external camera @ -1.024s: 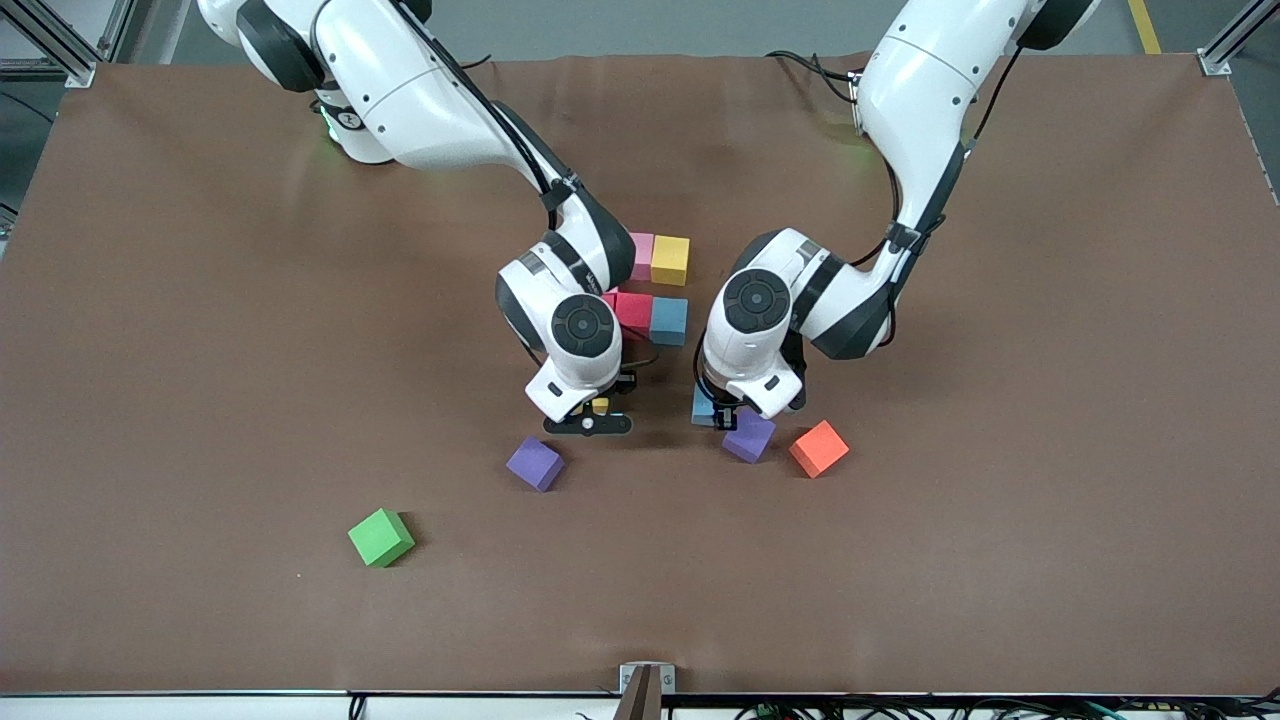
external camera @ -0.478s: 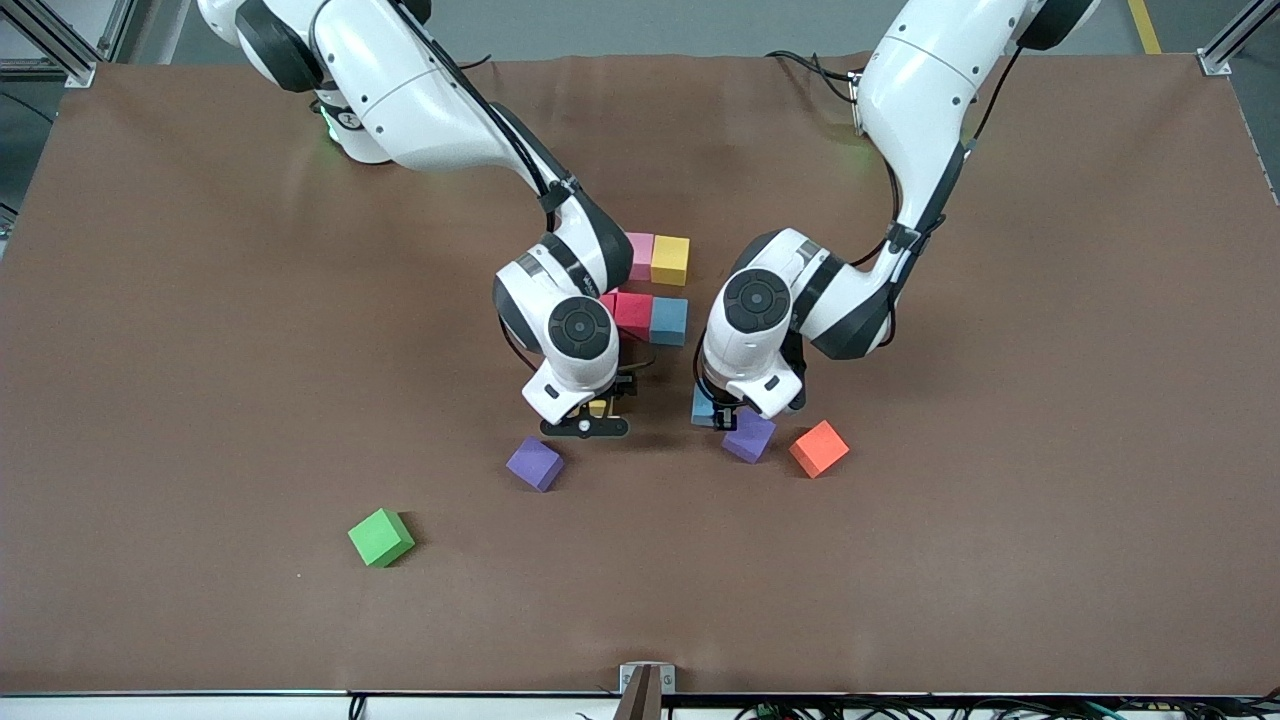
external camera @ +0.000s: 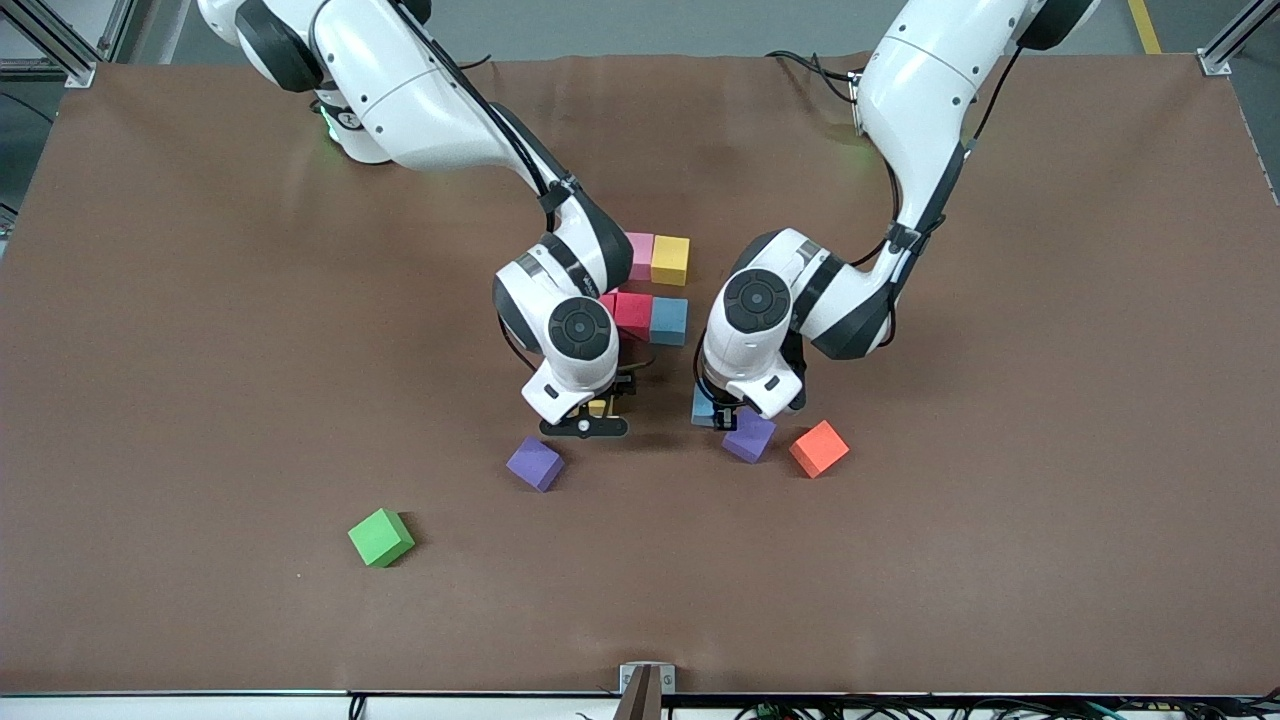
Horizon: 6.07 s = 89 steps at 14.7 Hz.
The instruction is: Arrange 11 blocks into digit 3
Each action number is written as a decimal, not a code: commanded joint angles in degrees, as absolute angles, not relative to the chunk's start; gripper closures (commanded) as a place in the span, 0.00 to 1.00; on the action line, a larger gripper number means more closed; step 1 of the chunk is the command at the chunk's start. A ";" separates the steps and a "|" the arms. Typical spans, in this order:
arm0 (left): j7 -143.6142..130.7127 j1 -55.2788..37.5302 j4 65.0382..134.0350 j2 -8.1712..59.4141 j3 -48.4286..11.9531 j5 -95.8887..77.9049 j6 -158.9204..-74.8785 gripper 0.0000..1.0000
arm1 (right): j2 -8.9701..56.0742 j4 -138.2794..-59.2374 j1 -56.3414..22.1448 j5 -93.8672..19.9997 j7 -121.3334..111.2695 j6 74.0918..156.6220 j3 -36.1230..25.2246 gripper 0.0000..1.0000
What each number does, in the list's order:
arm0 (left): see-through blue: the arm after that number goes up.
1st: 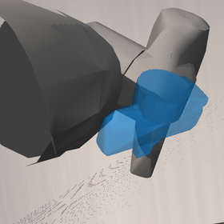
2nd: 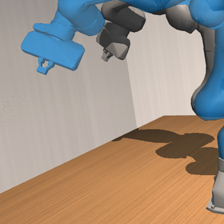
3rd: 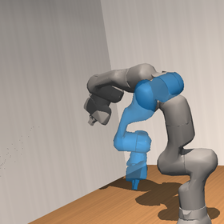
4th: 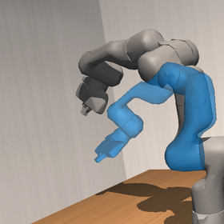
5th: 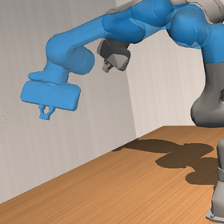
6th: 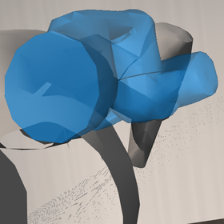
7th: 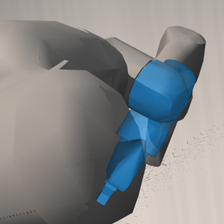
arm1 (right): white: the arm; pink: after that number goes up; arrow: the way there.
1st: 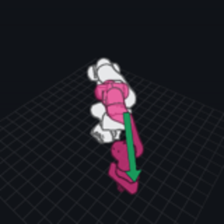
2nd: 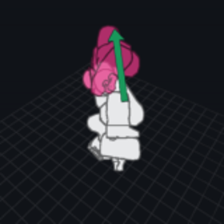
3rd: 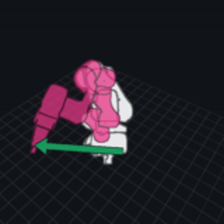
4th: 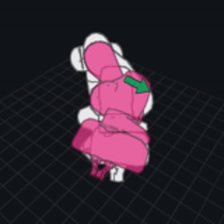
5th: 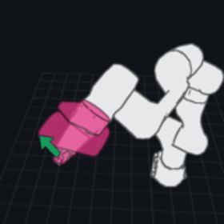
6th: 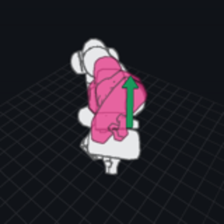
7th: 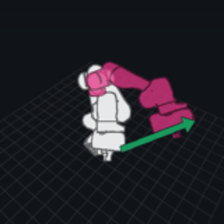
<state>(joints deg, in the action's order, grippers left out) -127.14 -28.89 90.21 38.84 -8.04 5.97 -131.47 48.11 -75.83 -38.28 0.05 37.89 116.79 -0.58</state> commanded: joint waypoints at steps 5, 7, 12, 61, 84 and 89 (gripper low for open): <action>-129.37 -30.41 82.89 44.20 -8.00 6.15 -131.84 0.71 | 46.67 -74.53 -36.74 -0.26 37.09 114.08 -0.18 0.00; -130.51 -31.20 81.66 45.34 -8.00 6.15 -131.75 0.71 | 45.18 -74.53 -35.86 -0.53 34.38 112.34 -0.09 0.00; -133.24 -33.66 81.12 46.75 -8.00 6.15 -131.84 0.72 | 38.60 -75.14 -29.81 -2.01 24.64 106.97 -0.26 0.00; -139.75 -38.50 74.27 51.51 -7.91 6.50 -135.09 0.00 | 17.93 -76.91 5.71 3.60 -3.60 90.53 -1.05 0.00; -98.88 -24.88 94.40 34.71 -8.44 10.54 -128.83 0.00 | 16.79 -76.12 5.01 2.20 -2.81 83.85 -0.44 0.00; -96.85 -23.03 94.22 36.73 -8.44 10.64 -134.81 0.00 | 13.45 -77.25 5.01 1.58 -2.90 82.97 -0.53 0.00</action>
